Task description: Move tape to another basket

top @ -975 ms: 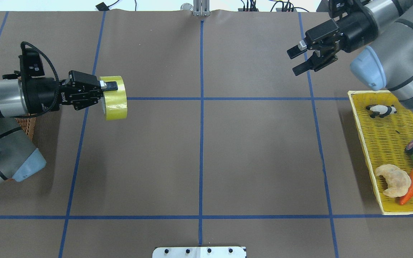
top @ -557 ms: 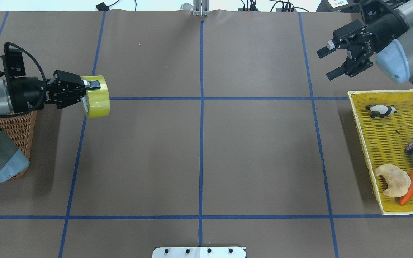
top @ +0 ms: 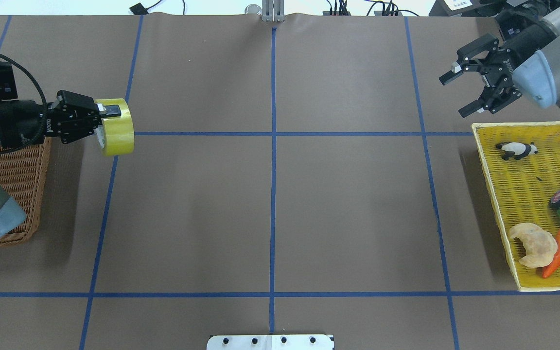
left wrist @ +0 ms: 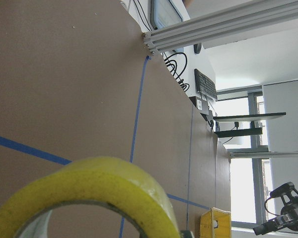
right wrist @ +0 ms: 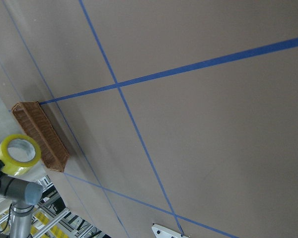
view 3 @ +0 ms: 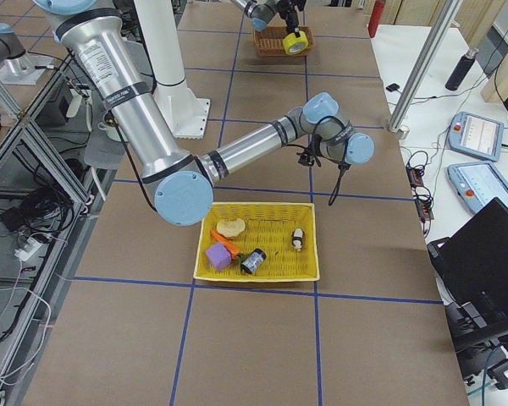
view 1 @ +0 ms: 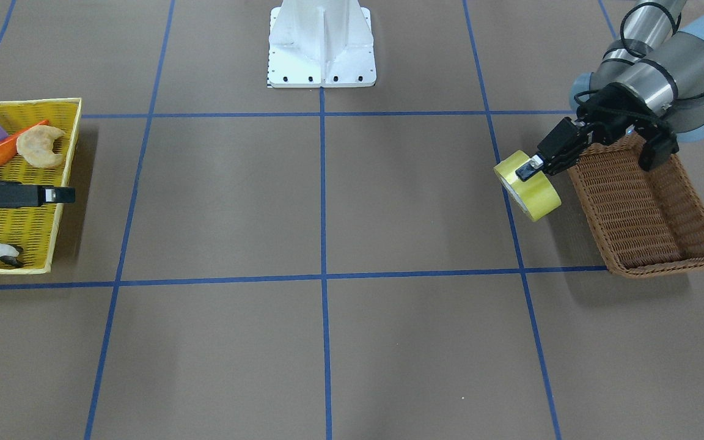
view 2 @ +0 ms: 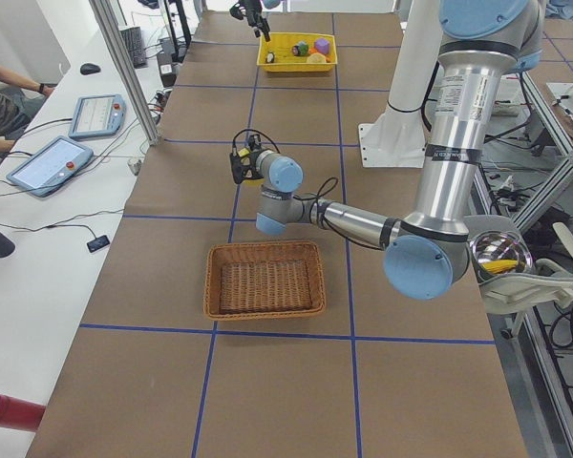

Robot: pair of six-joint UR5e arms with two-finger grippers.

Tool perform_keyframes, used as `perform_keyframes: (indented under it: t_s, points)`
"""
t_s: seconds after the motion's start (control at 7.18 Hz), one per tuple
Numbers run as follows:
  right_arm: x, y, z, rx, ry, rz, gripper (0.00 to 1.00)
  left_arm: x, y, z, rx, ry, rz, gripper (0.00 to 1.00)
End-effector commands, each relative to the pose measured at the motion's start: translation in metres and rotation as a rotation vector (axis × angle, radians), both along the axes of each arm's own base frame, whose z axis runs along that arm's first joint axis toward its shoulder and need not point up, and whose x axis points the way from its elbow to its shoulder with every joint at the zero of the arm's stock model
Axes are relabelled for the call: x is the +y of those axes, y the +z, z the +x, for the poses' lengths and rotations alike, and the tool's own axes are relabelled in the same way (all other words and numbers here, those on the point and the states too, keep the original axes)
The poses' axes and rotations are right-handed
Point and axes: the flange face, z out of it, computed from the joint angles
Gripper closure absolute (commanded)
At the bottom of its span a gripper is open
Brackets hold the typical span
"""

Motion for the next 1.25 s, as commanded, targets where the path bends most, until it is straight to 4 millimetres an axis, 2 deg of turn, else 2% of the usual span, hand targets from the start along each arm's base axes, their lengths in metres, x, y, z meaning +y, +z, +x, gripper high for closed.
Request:
perform_keyframes:
  t_s: [0.0, 0.14, 0.42, 0.56, 0.7, 0.84, 1.11]
  points:
    - [-0.006, 0.009, 0.037, 0.152, -0.077, 0.12, 0.05, 0.02, 0.051, -0.036, -0.094, 0.012, -0.022, 1.0]
    - [-0.011, 0.014, 0.05, 0.238, -0.097, 0.191, 0.05, 0.037, 0.081, -0.046, -0.141, 0.066, -0.082, 1.0]
    - [-0.01, 0.037, 0.058, 0.316, -0.091, 0.258, 0.05, 0.028, 0.089, -0.093, -0.194, 0.13, -0.173, 1.0]
    - [-0.011, 0.04, 0.069, 0.37, -0.098, 0.31, 0.05, 0.035, 0.104, -0.101, -0.211, 0.144, -0.211, 1.0]
    - [-0.012, 0.042, 0.075, 0.391, -0.097, 0.335, 0.05, 0.047, 0.126, -0.11, -0.277, 0.134, -0.173, 1.0]
    - [-0.012, 0.044, 0.079, 0.397, -0.093, 0.336, 0.05, 0.051, 0.142, -0.128, -0.351, 0.103, -0.1, 1.0]
    - [-0.005, 0.068, 0.089, 0.445, -0.09, 0.438, 0.04, 0.046, 0.156, -0.132, -0.453, 0.106, -0.083, 1.0]
